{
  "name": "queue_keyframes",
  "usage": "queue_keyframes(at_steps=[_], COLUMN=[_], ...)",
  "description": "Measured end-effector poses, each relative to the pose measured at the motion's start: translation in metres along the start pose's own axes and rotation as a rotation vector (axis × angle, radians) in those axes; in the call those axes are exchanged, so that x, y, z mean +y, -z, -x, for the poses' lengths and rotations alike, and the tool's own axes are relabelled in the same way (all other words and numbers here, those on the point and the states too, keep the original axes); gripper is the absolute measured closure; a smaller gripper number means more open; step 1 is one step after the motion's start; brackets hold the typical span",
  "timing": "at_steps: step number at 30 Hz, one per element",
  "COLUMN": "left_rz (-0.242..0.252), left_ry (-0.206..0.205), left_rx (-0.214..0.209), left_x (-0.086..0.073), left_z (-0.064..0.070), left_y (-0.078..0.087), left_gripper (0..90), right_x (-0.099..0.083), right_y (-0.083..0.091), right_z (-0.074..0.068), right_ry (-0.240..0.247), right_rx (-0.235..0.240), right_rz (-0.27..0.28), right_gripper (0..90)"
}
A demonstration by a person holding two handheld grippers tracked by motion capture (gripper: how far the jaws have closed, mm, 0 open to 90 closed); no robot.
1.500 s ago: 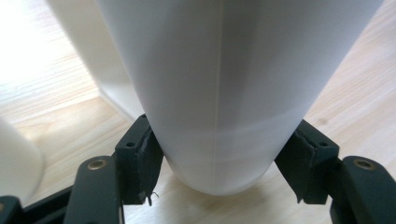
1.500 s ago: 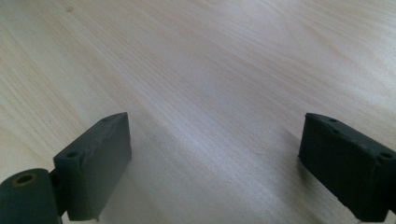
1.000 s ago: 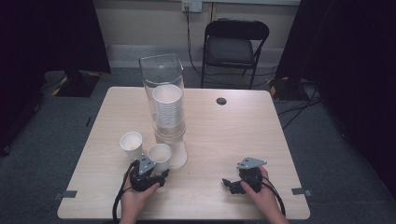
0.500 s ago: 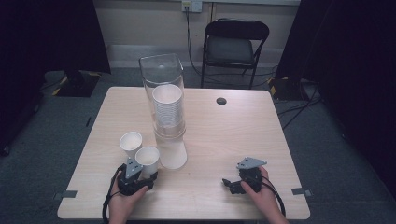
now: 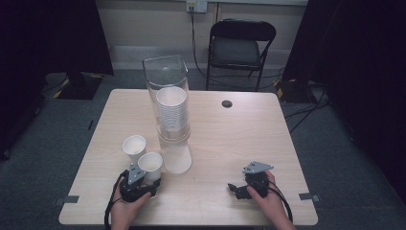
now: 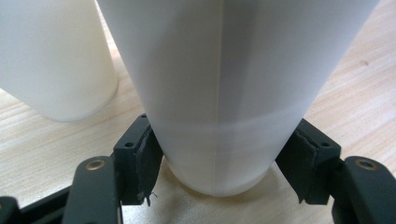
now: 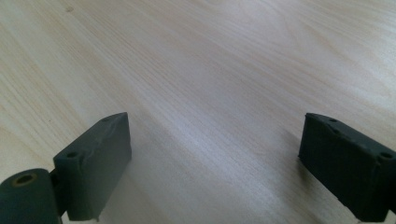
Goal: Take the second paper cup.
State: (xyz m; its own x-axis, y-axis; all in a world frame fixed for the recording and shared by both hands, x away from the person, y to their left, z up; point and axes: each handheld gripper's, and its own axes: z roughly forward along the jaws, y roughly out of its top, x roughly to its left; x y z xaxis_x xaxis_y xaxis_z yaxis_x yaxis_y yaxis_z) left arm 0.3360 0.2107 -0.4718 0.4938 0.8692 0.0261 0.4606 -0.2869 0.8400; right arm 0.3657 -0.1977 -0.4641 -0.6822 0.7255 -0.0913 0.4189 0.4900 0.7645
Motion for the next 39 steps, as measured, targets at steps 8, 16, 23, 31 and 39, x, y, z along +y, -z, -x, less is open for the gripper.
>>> queue_keyframes(at_steps=[8, 16, 23, 31, 39], left_rz=[-0.042, -0.068, -0.083, -0.074, -0.061], left_ry=[-0.022, -0.057, -0.030, -0.051, -0.038], left_rx=[-0.017, -0.056, -0.060, -0.058, -0.044], left_x=[0.000, -0.007, -0.025, -0.039, -0.045], left_z=[0.001, -0.003, -0.028, -0.050, -0.067], left_y=[-0.001, 0.007, 0.032, 0.048, 0.051], left_gripper=[34.0, 19.9, 16.8, 16.3, 13.9], right_x=[0.000, 0.000, 0.000, 0.000, 0.000], right_y=[0.000, 0.000, 0.000, 0.000, 0.000], right_z=[0.000, 0.000, -0.001, -0.001, -0.001], right_ry=[0.001, 0.000, -0.006, -0.005, -0.006], right_rx=[0.000, -0.001, -0.004, -0.006, -0.005], right_rz=[0.000, -0.001, -0.002, -0.001, -0.002], right_gripper=[8.5, 8.5, 8.5, 8.5, 8.5])
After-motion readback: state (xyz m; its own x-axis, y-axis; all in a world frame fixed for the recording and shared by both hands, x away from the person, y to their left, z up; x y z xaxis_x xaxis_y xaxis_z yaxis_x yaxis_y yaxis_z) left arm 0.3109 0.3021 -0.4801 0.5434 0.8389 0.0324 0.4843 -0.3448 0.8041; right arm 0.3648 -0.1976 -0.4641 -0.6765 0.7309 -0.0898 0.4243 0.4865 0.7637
